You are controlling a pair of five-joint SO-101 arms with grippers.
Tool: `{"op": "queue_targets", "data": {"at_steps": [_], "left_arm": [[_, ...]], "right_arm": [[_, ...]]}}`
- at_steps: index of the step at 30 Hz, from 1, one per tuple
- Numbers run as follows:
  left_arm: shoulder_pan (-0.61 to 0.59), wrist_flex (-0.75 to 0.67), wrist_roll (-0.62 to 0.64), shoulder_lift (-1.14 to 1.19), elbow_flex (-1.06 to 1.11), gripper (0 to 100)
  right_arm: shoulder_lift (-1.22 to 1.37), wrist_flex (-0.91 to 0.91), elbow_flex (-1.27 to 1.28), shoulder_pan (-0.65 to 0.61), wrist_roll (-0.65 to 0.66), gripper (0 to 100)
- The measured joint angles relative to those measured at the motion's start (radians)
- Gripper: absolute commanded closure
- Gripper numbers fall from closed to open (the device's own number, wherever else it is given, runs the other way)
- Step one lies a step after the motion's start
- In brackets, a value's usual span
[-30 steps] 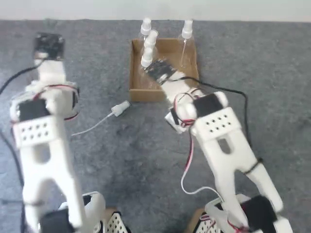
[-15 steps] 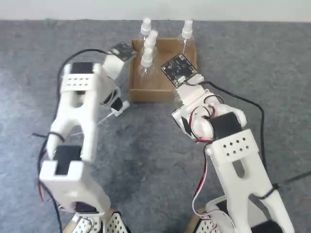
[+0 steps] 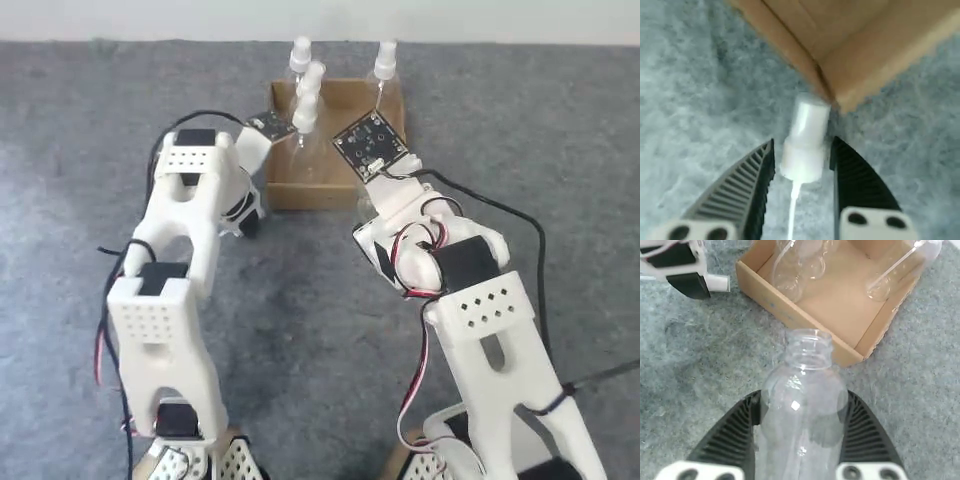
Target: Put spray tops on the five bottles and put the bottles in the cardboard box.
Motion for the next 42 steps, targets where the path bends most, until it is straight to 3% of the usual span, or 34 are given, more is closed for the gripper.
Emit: {"op": "queue_targets", "data": {"at_steps": [7,19,24,29,35,42], "left_arm": [[0.002,-0.006,-0.002,0.028,-0.012,99],[-0.101,0.031,-0.002,0.021,-0.012,99],[-0.143,0.124,-0.002,-0.121,-0.012,99],[-0.161,0.219,0.002,-0.336,-0.012,99],[-0.183,0.241,0.161,-0.614,-0.012,99],[-0.166,0.219,0.456,-0.847,0.008,99]], "right_arm": [[0.0,-0.023,0.0,0.041,0.0,93.6],[0.0,-0.025,0.0,0.046,0.0,93.6],[0.0,-0.025,0.0,0.04,-0.002,93.6],[-0.051,-0.005,0.0,-0.052,-0.018,93.6],[-0.147,-0.038,0.089,-0.074,-0.15,93.6],[-0.302,-0.298,0.316,-0.127,-0.218,93.6]]}}
